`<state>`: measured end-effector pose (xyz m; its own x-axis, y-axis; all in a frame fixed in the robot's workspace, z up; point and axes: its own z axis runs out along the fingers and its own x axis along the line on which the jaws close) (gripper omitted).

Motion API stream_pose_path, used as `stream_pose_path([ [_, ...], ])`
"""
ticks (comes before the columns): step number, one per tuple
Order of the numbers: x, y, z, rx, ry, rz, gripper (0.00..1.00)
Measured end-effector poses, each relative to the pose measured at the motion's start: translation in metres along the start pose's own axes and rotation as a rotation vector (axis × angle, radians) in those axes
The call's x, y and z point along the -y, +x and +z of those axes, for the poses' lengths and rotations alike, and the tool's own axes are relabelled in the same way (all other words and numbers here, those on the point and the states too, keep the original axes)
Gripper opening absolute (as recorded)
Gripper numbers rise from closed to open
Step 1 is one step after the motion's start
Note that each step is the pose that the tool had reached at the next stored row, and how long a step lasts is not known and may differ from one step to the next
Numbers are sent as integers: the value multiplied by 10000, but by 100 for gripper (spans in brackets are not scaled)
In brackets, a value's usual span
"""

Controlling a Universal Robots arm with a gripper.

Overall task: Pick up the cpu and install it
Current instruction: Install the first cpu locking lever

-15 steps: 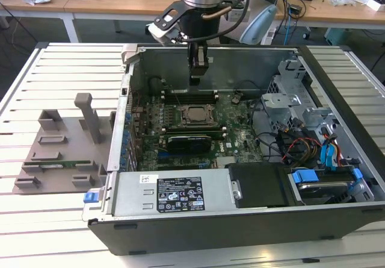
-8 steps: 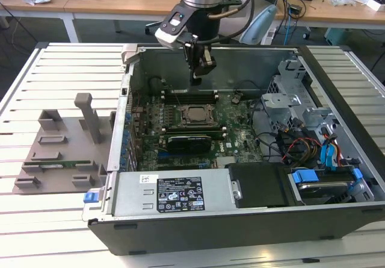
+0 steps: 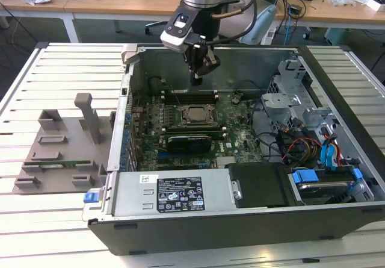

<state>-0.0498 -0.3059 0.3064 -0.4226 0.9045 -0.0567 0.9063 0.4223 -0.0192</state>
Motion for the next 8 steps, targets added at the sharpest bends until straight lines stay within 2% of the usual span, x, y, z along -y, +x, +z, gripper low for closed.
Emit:
stream_pose_path([
  [8, 0, 0, 0, 25, -72, -1281, 11],
])
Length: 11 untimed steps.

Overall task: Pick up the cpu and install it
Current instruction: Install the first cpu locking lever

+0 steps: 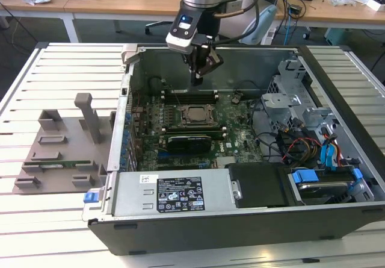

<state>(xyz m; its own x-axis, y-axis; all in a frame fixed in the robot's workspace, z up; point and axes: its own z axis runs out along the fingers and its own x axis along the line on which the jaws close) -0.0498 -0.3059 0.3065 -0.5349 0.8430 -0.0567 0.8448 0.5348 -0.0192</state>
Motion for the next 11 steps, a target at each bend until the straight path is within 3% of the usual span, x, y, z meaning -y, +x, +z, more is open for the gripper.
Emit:
stream_pose_path([
  [11, 0, 0, 0, 29, -86, -1506, 11],
])
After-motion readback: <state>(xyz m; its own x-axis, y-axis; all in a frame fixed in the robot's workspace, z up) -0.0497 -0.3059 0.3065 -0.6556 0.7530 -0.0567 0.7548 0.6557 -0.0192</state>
